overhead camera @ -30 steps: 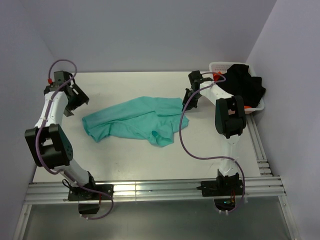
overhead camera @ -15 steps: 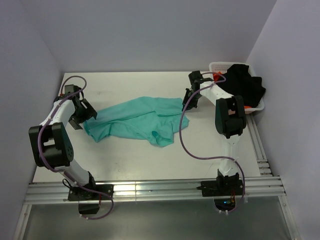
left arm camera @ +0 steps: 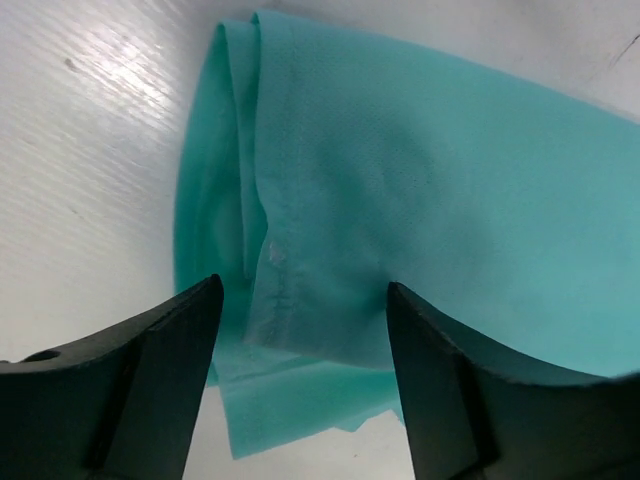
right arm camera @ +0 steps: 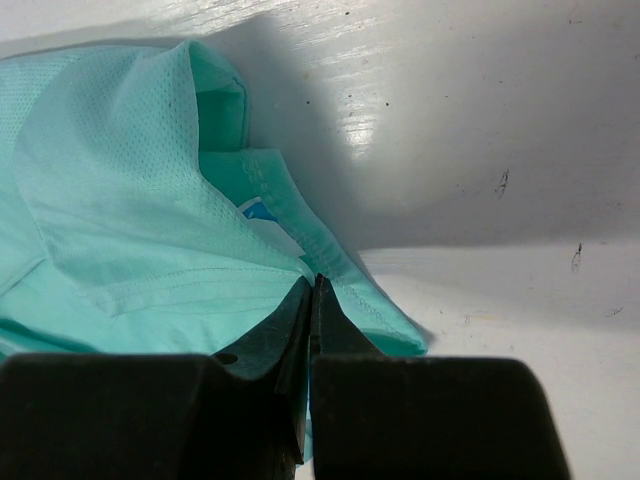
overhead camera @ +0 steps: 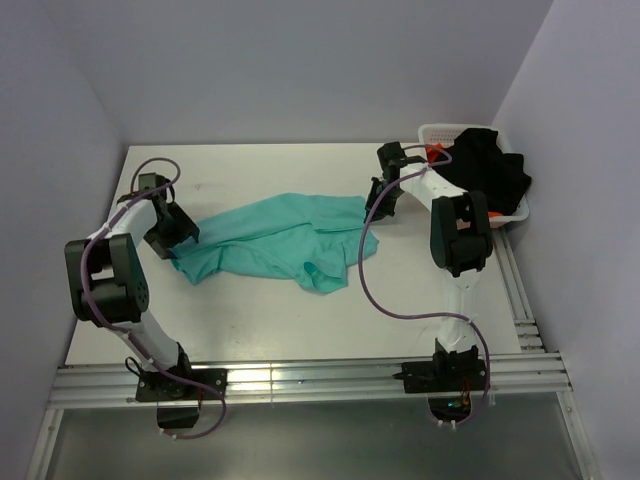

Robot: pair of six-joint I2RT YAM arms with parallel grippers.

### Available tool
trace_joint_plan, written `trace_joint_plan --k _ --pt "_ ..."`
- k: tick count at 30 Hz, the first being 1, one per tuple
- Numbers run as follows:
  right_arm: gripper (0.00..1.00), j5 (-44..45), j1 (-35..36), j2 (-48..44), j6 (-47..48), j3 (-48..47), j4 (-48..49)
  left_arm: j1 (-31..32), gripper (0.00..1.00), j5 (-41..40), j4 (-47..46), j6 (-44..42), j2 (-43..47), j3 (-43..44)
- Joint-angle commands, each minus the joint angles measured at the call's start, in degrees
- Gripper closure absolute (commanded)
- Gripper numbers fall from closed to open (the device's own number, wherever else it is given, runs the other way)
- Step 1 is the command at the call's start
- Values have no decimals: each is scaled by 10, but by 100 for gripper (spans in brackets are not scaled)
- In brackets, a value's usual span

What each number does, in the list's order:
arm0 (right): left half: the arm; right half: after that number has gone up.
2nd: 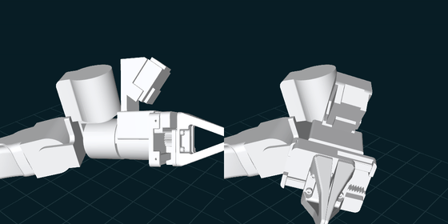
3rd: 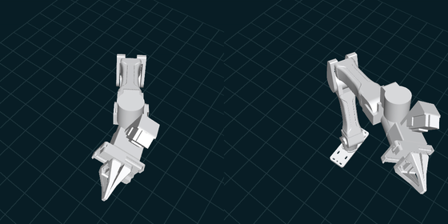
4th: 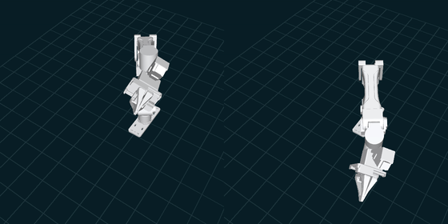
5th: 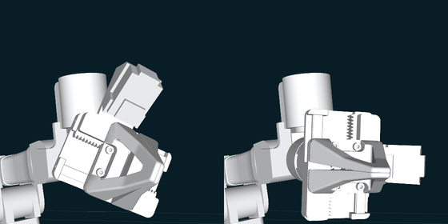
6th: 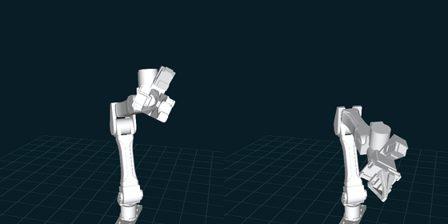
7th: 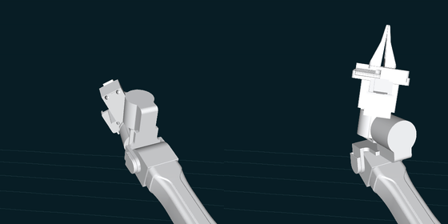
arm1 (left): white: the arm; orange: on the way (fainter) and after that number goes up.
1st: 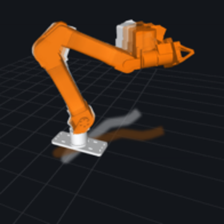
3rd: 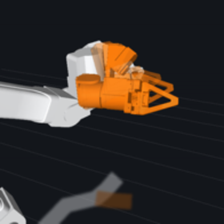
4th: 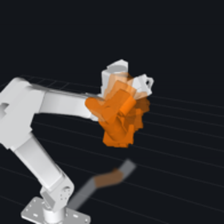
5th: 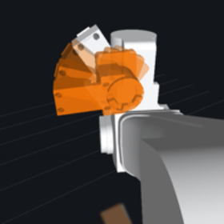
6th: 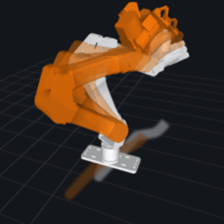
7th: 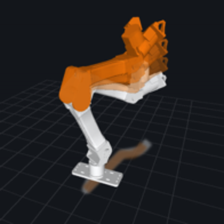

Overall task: Fold and stack the t-shirts
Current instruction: Flatten out the tshirt

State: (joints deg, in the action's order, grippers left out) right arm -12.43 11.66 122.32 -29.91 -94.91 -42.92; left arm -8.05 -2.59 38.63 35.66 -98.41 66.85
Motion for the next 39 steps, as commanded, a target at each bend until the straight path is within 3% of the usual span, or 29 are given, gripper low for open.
trace_joint_plan --k 1,2,6,8,9,12,18,24,29,31,35,39 --pt "100 14 -9 -14 9 -12 -2 10 29 10 -15 8 -14 28" --pt "100 14 -11 -13 11 -9 -2 13 31 9 -16 9 -19 31" --pt "100 14 -16 -14 11 -7 1 18 64 6 -15 16 -30 45" --pt "100 14 -19 -15 12 -8 0 18 74 3 -14 19 -28 54" --pt "100 14 -21 -15 11 -9 0 19 86 0 -10 20 -27 64" --pt "100 10 -24 -16 10 -18 -3 18 99 -11 5 22 -23 93" --pt "100 -4 -35 -49 6 -62 -20 18 100 -12 39 26 -4 165" --pt "100 -15 -49 -157 -8 -40 -16 18 100 11 62 42 72 191" --pt "100 8 -50 -325 -9 28 -5 18 100 31 71 40 184 171" --pt "100 34 -50 -397 0 53 -15 29 100 -6 104 46 230 167" --pt "100 72 -50 -515 10 97 -44 49 100 -2 97 81 358 105" --pt "100 102 -48 -631 21 127 -70 48 100 -12 152 77 456 172"
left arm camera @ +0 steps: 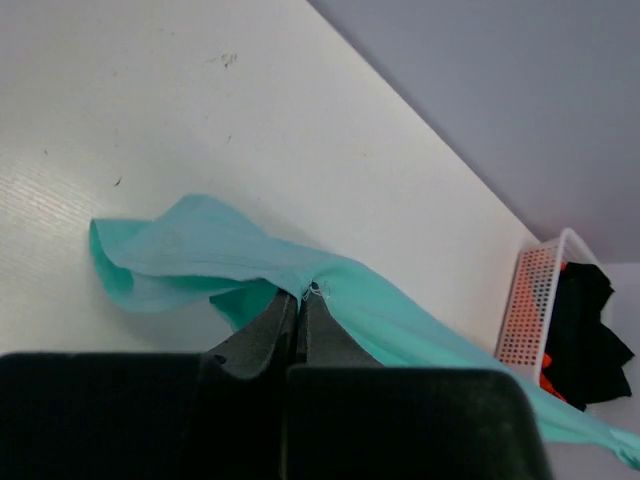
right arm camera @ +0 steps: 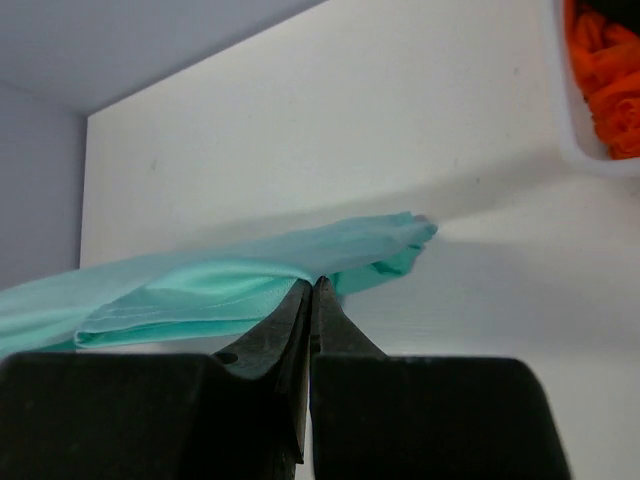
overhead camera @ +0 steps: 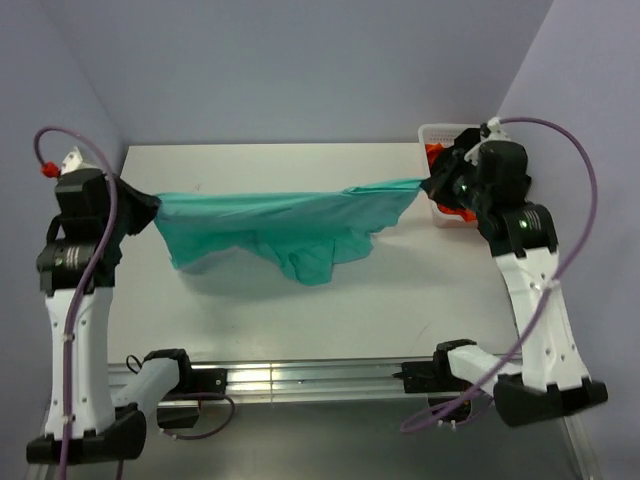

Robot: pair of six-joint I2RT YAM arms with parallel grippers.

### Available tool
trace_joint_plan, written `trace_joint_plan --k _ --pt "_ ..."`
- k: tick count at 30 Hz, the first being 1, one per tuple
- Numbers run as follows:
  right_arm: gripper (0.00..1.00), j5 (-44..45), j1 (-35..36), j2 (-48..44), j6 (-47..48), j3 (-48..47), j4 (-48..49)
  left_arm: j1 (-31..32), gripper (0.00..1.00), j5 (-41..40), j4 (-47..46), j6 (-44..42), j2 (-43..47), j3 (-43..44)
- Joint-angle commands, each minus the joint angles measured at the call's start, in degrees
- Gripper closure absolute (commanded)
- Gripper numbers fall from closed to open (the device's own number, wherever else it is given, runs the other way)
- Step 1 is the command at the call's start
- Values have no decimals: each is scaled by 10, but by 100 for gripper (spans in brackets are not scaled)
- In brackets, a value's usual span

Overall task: Fold and stack the t-shirts
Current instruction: Flatten out the tshirt

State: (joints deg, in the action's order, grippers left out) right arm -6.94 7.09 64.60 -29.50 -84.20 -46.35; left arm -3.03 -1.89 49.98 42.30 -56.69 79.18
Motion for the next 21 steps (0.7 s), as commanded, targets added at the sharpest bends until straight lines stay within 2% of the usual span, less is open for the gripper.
trace_joint_plan --k 1,5,6,8,11,16,21 --pt "100 67 -2 -95 22 19 -46 -3 100 -21 71 -1 47 68" --pt "100 111 6 -201 35 1 -31 -2 100 -25 139 -27 81 169" --pt "100 125 5 -214 37 -13 -31 -2 100 -29 145 -32 83 216" --pt "100 161 5 -225 61 -72 -37 -2 100 -43 147 -37 72 291" --pt "100 209 20 -205 82 -129 -37 -3 100 -50 139 -48 29 356" --pt "100 251 58 -125 93 -144 10 -2 100 -64 47 -28 -10 304" --pt "100 256 67 -7 85 -159 38 -2 100 -55 -4 34 -113 282"
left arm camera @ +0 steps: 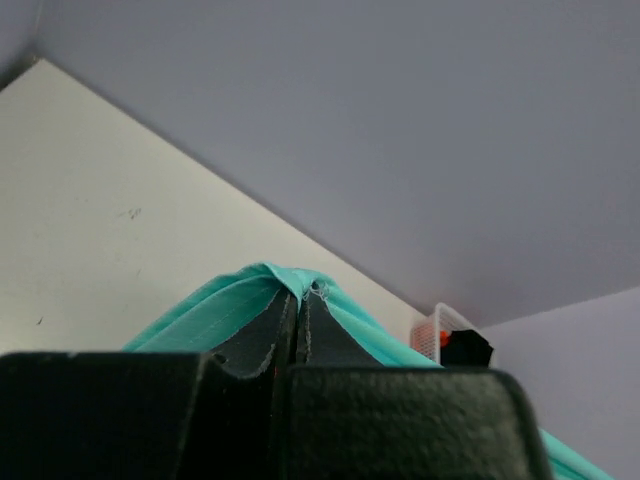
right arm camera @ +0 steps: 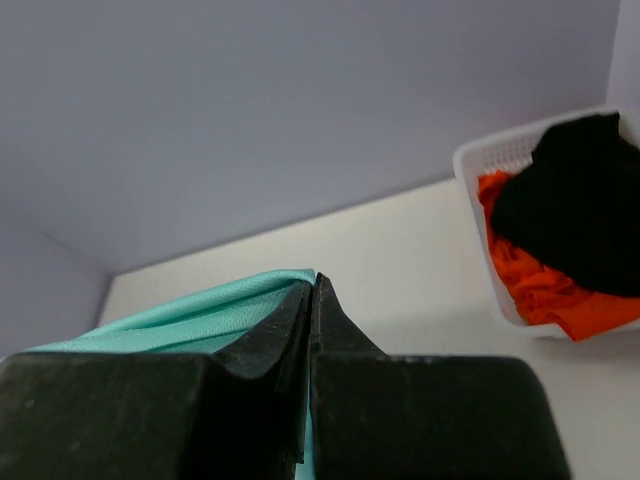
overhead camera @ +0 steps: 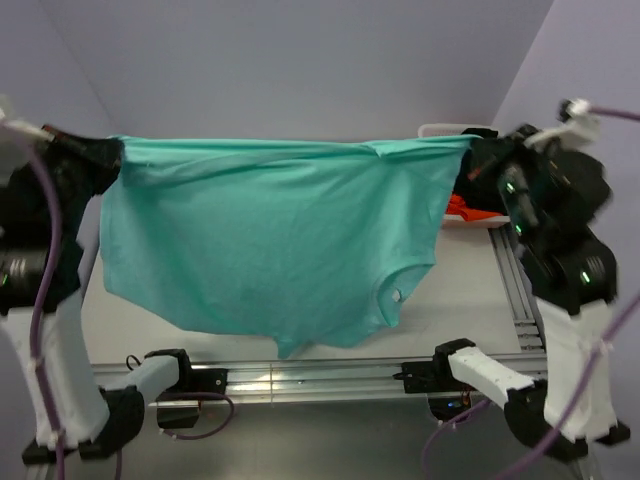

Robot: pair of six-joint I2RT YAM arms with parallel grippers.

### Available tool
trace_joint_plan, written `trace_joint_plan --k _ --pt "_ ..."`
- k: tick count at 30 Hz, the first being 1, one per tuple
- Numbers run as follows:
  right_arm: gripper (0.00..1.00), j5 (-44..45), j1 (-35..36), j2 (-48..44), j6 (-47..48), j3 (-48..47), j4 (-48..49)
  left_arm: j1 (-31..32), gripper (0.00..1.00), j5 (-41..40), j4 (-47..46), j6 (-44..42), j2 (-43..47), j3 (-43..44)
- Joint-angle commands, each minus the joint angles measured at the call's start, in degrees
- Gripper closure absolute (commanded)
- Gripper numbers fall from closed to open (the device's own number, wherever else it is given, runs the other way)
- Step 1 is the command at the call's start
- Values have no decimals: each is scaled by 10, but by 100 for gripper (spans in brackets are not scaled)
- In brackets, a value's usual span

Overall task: Fold and stack the t-shirts
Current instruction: Flatten out the tshirt

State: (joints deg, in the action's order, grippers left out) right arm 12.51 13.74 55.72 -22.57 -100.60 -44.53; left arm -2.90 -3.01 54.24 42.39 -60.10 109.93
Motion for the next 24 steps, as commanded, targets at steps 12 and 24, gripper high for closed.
trace_joint_plan --k 12,24 --pt "100 8 -14 515 -41 -241 10 -64 89 21 -102 110 -443 23" --pt "0 41 -29 764 -20 -400 109 -106 1 109 -244 168 -688 204"
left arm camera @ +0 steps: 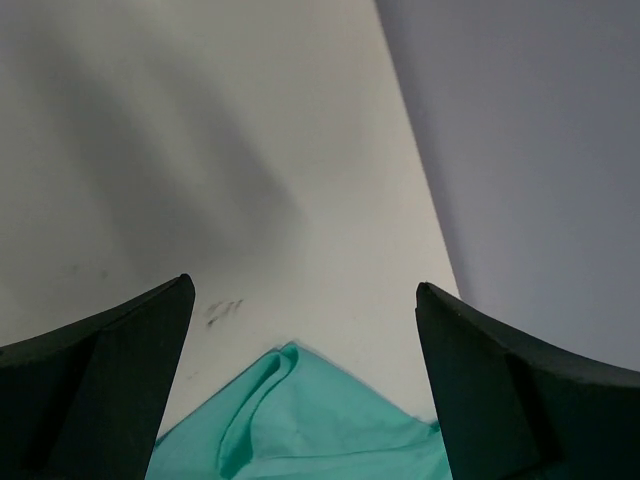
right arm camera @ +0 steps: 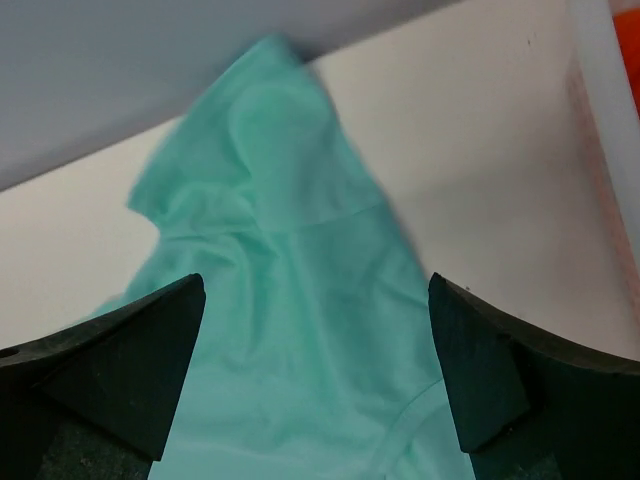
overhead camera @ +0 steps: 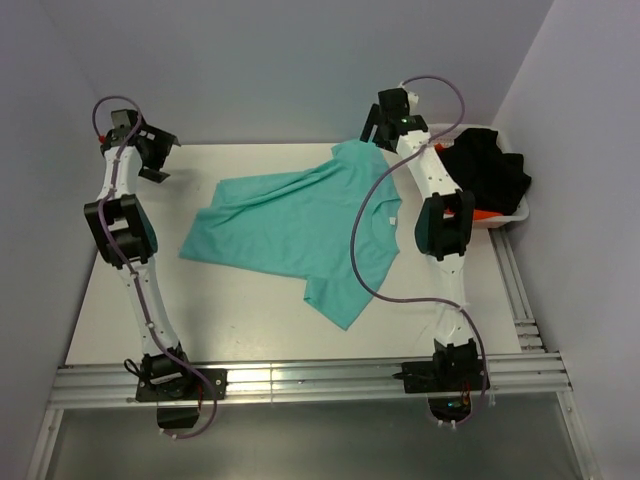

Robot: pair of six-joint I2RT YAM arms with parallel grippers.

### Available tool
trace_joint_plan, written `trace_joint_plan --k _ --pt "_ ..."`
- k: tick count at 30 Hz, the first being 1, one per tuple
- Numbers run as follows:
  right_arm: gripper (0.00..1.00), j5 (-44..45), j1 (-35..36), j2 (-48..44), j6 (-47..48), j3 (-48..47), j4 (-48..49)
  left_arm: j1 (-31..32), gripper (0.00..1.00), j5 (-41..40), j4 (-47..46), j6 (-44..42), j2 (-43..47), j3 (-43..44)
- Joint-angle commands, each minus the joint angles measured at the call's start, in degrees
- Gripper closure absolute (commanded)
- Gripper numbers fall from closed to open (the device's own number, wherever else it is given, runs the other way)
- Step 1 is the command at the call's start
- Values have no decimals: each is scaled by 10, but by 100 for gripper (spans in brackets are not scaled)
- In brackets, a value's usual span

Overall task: Fold and stack the t-shirts
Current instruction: Flatten out the tshirt

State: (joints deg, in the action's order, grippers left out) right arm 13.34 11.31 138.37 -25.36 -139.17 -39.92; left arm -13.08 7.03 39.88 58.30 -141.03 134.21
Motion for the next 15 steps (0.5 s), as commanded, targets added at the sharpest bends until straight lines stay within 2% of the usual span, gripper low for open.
trace_joint_plan --k 1,2,6,9,12,15 --pt "0 25 -10 -57 1 -28 41 -9 0 10 -117 7 140 -69" --pt "0 26 -22 -55 -4 -31 35 -10 0 7 -122 1 159 -101" --pt "0 24 -52 -85 -26 -5 20 -2 1 -31 -34 -46 170 -100" --pt "0 3 -70 -120 -46 40 6 13 0 -68 -12 -66 208 -149" --pt "0 -39 -80 -151 -62 94 -1 29 5 -38 -40 -65 218 -195" --pt "0 -78 -78 -168 -70 150 -7 62 11 -4 -40 -74 180 -172"
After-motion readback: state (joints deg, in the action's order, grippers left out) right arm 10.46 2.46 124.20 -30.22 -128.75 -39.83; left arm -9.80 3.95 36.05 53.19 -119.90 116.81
